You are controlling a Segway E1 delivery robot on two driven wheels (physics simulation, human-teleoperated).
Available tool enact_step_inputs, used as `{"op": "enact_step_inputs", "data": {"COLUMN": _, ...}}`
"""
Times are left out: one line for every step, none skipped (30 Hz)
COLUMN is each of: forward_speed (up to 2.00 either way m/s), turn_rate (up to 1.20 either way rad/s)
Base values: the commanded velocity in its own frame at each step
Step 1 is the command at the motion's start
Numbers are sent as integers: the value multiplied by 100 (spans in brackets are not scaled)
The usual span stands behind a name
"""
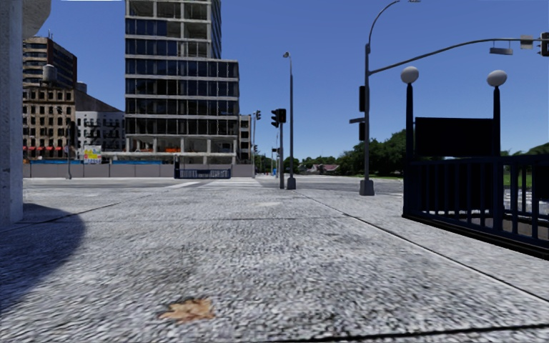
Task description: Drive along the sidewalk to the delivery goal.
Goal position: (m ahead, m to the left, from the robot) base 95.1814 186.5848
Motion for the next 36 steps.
{"op": "enact_step_inputs", "data": {"forward_speed": 200, "turn_rate": 18}}
{"op": "enact_step_inputs", "data": {"forward_speed": 200, "turn_rate": 18}}
{"op": "enact_step_inputs", "data": {"forward_speed": 200, "turn_rate": 19}}
{"op": "enact_step_inputs", "data": {"forward_speed": 200, "turn_rate": 21}}
{"op": "enact_step_inputs", "data": {"forward_speed": 200, "turn_rate": 21}}
{"op": "enact_step_inputs", "data": {"forward_speed": 200, "turn_rate": 21}}
{"op": "enact_step_inputs", "data": {"forward_speed": 200, "turn_rate": 22}}
{"op": "enact_step_inputs", "data": {"forward_speed": 200, "turn_rate": 22}}
{"op": "enact_step_inputs", "data": {"forward_speed": 200, "turn_rate": 22}}
{"op": "enact_step_inputs", "data": {"forward_speed": 200, "turn_rate": 22}}
{"op": "enact_step_inputs", "data": {"forward_speed": 200, "turn_rate": 22}}
{"op": "enact_step_inputs", "data": {"forward_speed": 200, "turn_rate": 22}}
{"op": "enact_step_inputs", "data": {"forward_speed": 200, "turn_rate": 22}}
{"op": "enact_step_inputs", "data": {"forward_speed": 200, "turn_rate": 22}}
{"op": "enact_step_inputs", "data": {"forward_speed": 200, "turn_rate": 22}}
{"op": "enact_step_inputs", "data": {"forward_speed": 200, "turn_rate": 22}}
{"op": "enact_step_inputs", "data": {"forward_speed": 200, "turn_rate": 22}}
{"op": "enact_step_inputs", "data": {"forward_speed": 200, "turn_rate": 22}}
{"op": "enact_step_inputs", "data": {"forward_speed": 200, "turn_rate": 22}}
{"op": "enact_step_inputs", "data": {"forward_speed": 200, "turn_rate": 22}}
{"op": "enact_step_inputs", "data": {"forward_speed": 200, "turn_rate": 22}}
{"op": "enact_step_inputs", "data": {"forward_speed": 200, "turn_rate": 22}}
{"op": "enact_step_inputs", "data": {"forward_speed": 200, "turn_rate": 22}}
{"op": "enact_step_inputs", "data": {"forward_speed": 200, "turn_rate": 22}}
{"op": "enact_step_inputs", "data": {"forward_speed": 200, "turn_rate": 22}}
{"op": "enact_step_inputs", "data": {"forward_speed": 200, "turn_rate": 22}}
{"op": "enact_step_inputs", "data": {"forward_speed": 200, "turn_rate": 22}}
{"op": "enact_step_inputs", "data": {"forward_speed": 200, "turn_rate": 22}}
{"op": "enact_step_inputs", "data": {"forward_speed": 200, "turn_rate": 22}}
{"op": "enact_step_inputs", "data": {"forward_speed": 200, "turn_rate": 22}}
{"op": "enact_step_inputs", "data": {"forward_speed": 200, "turn_rate": 22}}
{"op": "enact_step_inputs", "data": {"forward_speed": 200, "turn_rate": 22}}
{"op": "enact_step_inputs", "data": {"forward_speed": 200, "turn_rate": 22}}
{"op": "enact_step_inputs", "data": {"forward_speed": 200, "turn_rate": 22}}
{"op": "enact_step_inputs", "data": {"forward_speed": 200, "turn_rate": 22}}
{"op": "enact_step_inputs", "data": {"forward_speed": 200, "turn_rate": 22}}
